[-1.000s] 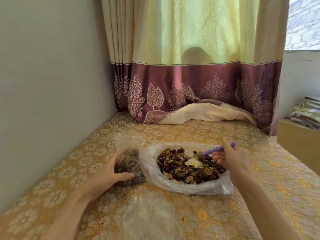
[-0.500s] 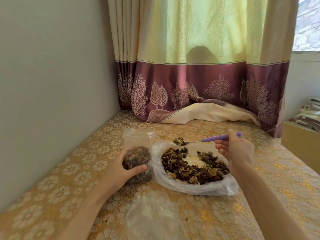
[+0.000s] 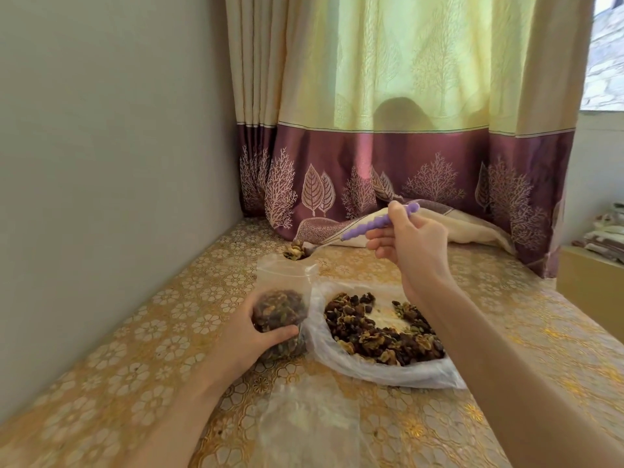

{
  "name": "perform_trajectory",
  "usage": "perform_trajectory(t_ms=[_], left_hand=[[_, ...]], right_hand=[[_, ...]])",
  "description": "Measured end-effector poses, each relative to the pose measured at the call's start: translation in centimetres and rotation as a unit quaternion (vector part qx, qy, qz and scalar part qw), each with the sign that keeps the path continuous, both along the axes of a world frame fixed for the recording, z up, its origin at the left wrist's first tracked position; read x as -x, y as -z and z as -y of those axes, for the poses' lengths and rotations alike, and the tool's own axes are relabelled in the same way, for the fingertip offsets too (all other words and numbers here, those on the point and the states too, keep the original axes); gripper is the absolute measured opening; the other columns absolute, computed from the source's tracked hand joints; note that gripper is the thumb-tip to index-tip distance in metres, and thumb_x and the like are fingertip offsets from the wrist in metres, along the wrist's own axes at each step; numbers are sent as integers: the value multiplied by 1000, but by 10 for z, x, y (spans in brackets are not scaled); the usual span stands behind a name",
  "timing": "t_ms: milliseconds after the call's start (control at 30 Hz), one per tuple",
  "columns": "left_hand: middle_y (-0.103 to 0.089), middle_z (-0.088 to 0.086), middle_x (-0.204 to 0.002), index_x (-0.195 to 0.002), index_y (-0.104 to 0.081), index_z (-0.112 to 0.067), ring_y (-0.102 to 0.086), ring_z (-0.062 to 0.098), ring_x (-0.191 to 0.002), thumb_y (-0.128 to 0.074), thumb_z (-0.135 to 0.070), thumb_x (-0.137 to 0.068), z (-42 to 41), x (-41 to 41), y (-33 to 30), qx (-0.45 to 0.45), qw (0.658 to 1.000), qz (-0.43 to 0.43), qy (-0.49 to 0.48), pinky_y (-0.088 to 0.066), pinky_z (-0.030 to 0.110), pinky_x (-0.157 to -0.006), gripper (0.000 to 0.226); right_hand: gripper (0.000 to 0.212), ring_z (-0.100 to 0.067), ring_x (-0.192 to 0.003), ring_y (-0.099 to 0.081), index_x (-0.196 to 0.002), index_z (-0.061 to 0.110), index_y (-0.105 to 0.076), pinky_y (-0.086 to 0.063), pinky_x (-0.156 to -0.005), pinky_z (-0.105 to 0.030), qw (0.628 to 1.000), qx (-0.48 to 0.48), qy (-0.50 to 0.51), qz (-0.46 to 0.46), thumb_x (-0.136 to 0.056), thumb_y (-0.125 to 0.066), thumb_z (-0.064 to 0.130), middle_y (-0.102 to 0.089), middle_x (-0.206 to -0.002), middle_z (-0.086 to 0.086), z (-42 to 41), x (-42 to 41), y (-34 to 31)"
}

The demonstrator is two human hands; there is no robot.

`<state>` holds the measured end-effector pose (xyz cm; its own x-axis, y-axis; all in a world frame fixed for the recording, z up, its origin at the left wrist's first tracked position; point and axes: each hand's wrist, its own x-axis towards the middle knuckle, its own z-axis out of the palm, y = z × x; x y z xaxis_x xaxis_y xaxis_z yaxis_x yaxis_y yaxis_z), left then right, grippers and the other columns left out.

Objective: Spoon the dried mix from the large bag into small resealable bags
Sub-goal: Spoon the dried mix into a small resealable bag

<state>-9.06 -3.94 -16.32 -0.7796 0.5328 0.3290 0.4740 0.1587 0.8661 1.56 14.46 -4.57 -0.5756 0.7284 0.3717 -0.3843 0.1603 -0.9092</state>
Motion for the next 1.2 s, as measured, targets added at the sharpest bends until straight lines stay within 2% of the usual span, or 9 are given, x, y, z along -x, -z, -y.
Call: perform_trajectory(t_ms=[167, 300, 467, 567, 733, 900, 1033, 1133, 1200], left_hand=[[-59, -23, -103, -109, -48, -47, -53, -17, -90, -78, -45, -48, -1, 0, 1, -15, 1000, 22, 9, -39, -3, -64, 68], [-61, -20, -102, -103, -50, -45, -54, -15, -89, -78, -47, -48, 0, 1, 2, -10, 1000, 24, 4, -42, 8, -74, 62], [-61, -20, -103, -103, -50, -45, -53, -17, -89, -77, -50, -48, 1, 0, 2, -5, 1000, 24, 7, -37, 6, -69, 61], [-60, -21, -100, -102, -50, -47, -51, -23, -86, -75, -53, -49, 1, -1, 4, -1, 1000, 13, -1, -37, 6, -65, 59], [-61, -17, -102, -102, -51, -43, -53, -12, -89, -75, -50, -50, 0, -1, 6, -8, 1000, 28, -3, -38, 11, -69, 58], [-57, -20, -102, -115, -49, -33, -48, -12, -90, -74, -50, -49, -2, -1, 7, 1, 1000, 18, -16, -36, 11, -69, 72], [-56, -20, -101, -114, -48, -34, -50, -6, -89, -73, -49, -51, -1, -3, 6, 3, 1000, 19, -19, -36, 11, -69, 70], [-57, -14, -102, -115, -45, -33, -53, 6, -91, -74, -47, -51, -2, -4, 5, 5, 999, 27, -21, -38, 13, -70, 71], [-58, -8, -106, -119, -46, -29, -54, 12, -96, -74, -46, -52, -2, -4, 5, 6, 999, 26, -22, -40, 18, -74, 75]], right_hand=[[36, -13, -52, -61, -69, 7, -64, -48, -46, -19, 992, -117, -53, -5, -99, -45, 15, -70, -60, -2, 15, -3, 5], [37, -9, -52, -61, -69, 7, -64, -48, -46, -17, 986, -148, -75, -8, -98, -43, 10, -72, -63, -1, 17, -5, 6], [46, -9, -51, -60, -60, 15, -68, -49, -47, -17, 992, -107, -65, -26, -99, -43, 11, -73, -66, -2, 3, -19, 8], [33, -8, -48, -58, -73, 8, -64, -47, -44, -16, 999, -41, -14, -30, -99, -44, 15, -71, -62, -2, -18, -32, 16], [33, -6, -44, -57, -73, 7, -59, -46, -43, -16, 995, 5, 97, 27, -100, -44, 18, -67, -57, -5, -59, -59, 50], [35, -5, -45, -55, -69, 10, -59, -46, -42, -16, 978, -65, 173, 96, -99, -43, 18, -68, -57, -2, -84, -78, 72], [36, -3, -45, -55, -68, 12, -58, -45, -46, -19, 954, -166, 198, 152, -99, -41, 16, -69, -58, 12, -93, -82, 74], [35, -14, -54, -55, -67, 13, -54, -45, -56, -30, 950, -192, 166, 180, -98, -39, 14, -71, -60, 6, -97, -82, 70], [37, -16, -51, -51, -65, 11, -55, -45, -55, -31, 947, -206, 152, 195, -97, -38, 13, -71, -60, 2, -98, -81, 68]])
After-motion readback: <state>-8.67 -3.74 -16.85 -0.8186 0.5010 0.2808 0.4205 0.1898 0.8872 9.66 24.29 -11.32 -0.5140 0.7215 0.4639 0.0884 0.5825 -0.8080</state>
